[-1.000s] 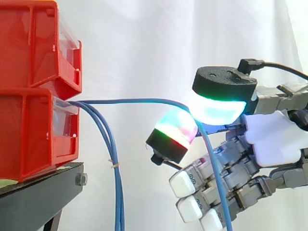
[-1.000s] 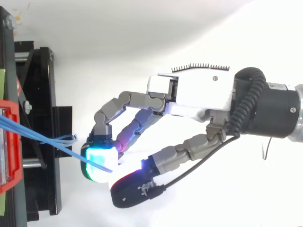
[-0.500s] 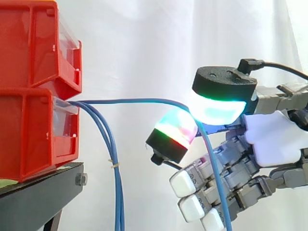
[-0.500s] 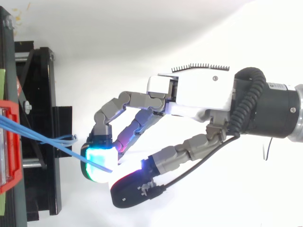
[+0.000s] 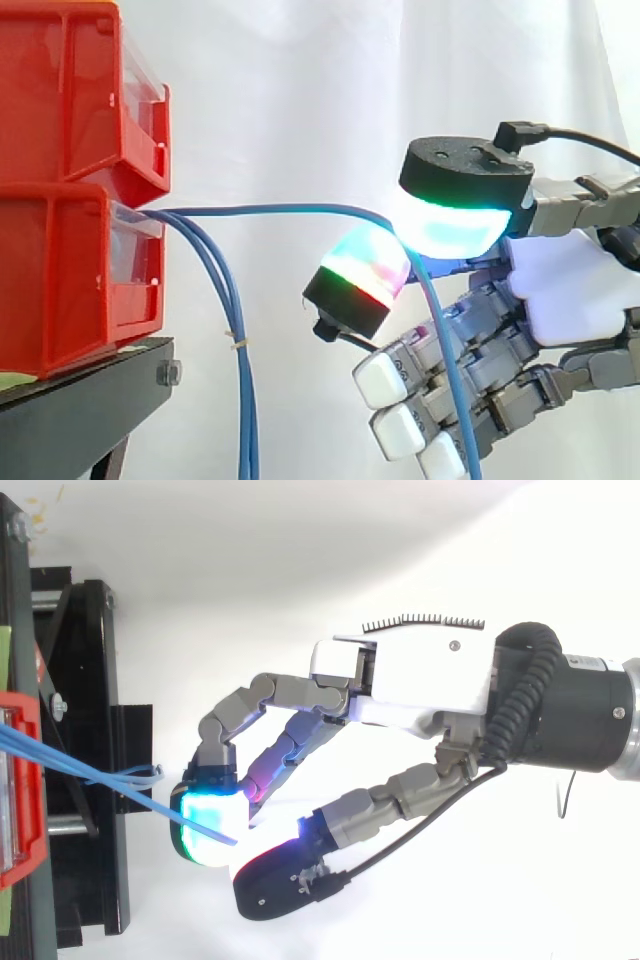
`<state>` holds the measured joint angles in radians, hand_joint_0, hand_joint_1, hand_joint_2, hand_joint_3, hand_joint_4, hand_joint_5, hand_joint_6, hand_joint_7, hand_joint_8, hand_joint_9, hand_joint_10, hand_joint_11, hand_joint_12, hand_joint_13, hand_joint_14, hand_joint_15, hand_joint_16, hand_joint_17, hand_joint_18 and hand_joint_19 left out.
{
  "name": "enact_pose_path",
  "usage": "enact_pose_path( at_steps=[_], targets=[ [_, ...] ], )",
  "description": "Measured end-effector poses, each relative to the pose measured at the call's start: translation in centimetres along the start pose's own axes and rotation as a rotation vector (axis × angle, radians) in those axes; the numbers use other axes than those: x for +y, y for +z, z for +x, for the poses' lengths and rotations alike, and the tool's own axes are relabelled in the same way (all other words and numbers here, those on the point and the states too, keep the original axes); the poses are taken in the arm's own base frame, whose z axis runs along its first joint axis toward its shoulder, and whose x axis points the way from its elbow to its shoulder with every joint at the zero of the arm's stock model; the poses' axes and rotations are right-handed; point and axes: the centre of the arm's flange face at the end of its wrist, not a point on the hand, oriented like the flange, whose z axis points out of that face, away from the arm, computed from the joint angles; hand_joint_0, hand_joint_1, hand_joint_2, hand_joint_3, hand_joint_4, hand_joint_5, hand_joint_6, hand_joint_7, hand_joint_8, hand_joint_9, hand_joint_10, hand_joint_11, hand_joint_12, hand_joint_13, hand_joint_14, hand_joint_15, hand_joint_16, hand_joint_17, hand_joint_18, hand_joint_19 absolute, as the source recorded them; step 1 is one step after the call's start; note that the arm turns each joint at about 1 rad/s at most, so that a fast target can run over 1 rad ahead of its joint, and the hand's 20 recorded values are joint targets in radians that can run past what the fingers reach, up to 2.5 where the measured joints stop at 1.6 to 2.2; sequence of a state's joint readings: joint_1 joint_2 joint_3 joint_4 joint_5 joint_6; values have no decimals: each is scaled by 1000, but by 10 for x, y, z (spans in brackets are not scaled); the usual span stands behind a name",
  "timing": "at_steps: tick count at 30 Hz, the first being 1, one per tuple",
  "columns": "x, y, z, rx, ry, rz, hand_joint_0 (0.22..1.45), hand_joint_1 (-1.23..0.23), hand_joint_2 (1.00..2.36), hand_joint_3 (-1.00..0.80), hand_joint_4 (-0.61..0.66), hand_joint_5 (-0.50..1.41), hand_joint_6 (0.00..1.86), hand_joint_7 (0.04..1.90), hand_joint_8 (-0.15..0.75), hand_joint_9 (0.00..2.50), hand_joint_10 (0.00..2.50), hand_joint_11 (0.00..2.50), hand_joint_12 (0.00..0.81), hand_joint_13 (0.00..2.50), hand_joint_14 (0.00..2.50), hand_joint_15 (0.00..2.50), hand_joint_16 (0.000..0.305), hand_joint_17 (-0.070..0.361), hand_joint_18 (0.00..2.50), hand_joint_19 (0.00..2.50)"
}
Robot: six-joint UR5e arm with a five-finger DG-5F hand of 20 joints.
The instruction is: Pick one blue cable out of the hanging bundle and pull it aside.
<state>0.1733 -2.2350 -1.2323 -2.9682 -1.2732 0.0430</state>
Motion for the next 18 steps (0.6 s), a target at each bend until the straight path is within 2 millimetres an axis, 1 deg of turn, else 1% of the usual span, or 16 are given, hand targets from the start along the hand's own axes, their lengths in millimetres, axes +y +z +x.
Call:
enact_pose_path(
  at_steps=[12, 18],
  targets=[
    [0, 0, 0, 0, 0, 0, 568, -933, 1123, 109, -239, -40, 874, 1067, 310, 966, 3, 95, 424, 844, 11, 343, 61, 137, 701, 421],
    [0, 0, 0, 0, 0, 0, 565, -932, 1140, 104, -242, -39, 875, 1066, 311, 960, 2, 93, 423, 845, 13, 343, 61, 137, 704, 420]
  ],
)
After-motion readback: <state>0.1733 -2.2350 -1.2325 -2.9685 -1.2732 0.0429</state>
